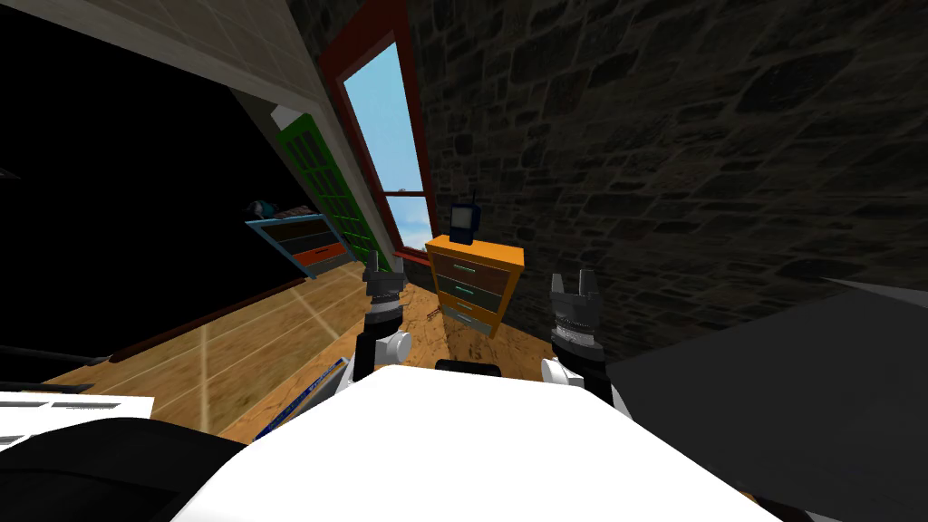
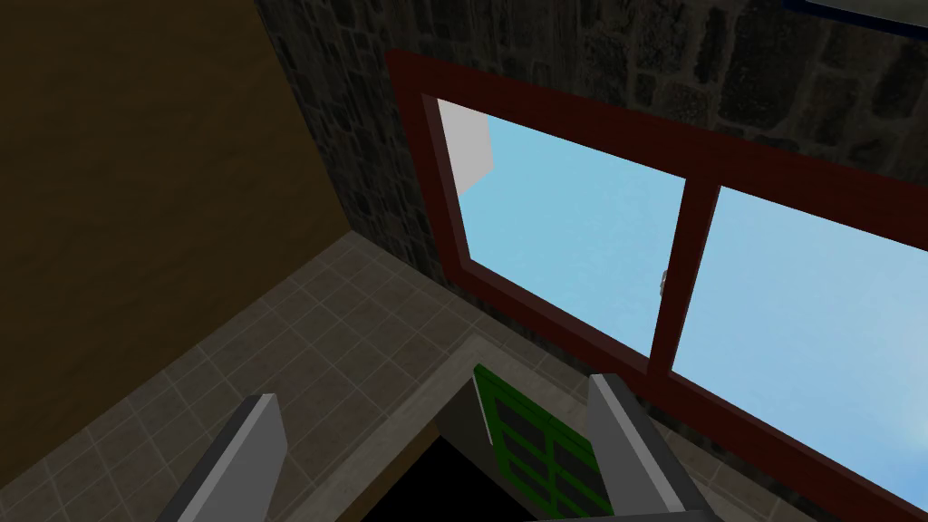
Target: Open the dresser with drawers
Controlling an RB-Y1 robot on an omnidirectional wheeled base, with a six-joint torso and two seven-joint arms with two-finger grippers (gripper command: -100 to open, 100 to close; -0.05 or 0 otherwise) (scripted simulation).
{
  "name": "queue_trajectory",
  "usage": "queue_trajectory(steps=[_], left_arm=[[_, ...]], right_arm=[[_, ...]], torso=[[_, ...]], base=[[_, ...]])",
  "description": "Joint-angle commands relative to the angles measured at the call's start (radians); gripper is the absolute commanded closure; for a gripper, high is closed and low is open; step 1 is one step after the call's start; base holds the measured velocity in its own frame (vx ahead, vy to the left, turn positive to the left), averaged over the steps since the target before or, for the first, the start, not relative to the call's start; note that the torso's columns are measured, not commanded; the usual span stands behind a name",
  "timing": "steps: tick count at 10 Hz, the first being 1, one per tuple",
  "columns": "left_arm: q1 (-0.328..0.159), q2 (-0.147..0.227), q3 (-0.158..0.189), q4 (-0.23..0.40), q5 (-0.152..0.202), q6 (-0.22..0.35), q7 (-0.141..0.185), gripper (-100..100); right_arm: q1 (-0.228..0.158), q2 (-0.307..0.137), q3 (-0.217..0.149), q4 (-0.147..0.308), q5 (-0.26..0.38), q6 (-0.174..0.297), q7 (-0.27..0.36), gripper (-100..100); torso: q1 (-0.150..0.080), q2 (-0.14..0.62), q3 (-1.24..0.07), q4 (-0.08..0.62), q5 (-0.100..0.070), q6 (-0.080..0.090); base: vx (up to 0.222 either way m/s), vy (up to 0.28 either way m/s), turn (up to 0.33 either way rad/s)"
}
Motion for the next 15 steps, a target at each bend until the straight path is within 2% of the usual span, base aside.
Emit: queue_trajectory(steps=[1, 9, 10, 12, 15], left_arm=[[0.000, 0.000, 0.000, 0.000, 0.000, 0.000, 0.000, 0], [0.000, 0.000, 0.000, 0.000, 0.000, 0.000, 0.000, 0], [-0.002, 0.036, -0.001, 0.000, -0.001, 0.009, 0.001, -100], [-0.005, 0.086, -0.005, 0.001, -0.002, 0.030, 0.002, -100], [-0.013, 0.141, -0.013, 0.003, -0.004, 0.078, 0.006, -100]], right_arm=[[0.000, 0.000, 0.000, 0.000, 0.000, 0.000, 0.000, 0], [0.000, 0.000, 0.000, 0.000, 0.000, 0.000, 0.000, 0], [0.000, 0.000, 0.000, 0.000, 0.000, 0.000, 0.000, 0], [0.000, 0.000, 0.000, 0.000, 0.000, 0.000, 0.000, 0], [0.000, 0.000, 0.000, 0.000, 0.000, 0.000, 0.000, 0]], torso=[[0.000, 0.040, -0.082, 0.041, 0.000, 0.000], [0.000, 0.618, -1.234, 0.617, 0.000, 0.000], [0.000, 0.691, -1.382, 0.691, 0.000, 0.000], [0.000, 0.734, -1.471, 0.734, 0.000, 0.000], [0.000, 0.737, -1.476, 0.738, 0.000, 0.000]], base=[[0.000, 0.000, 0.000], [0.000, 0.000, 0.000], [0.014, 0.000, -0.020], [0.023, 0.002, -0.036], [0.039, 0.004, -0.051]])
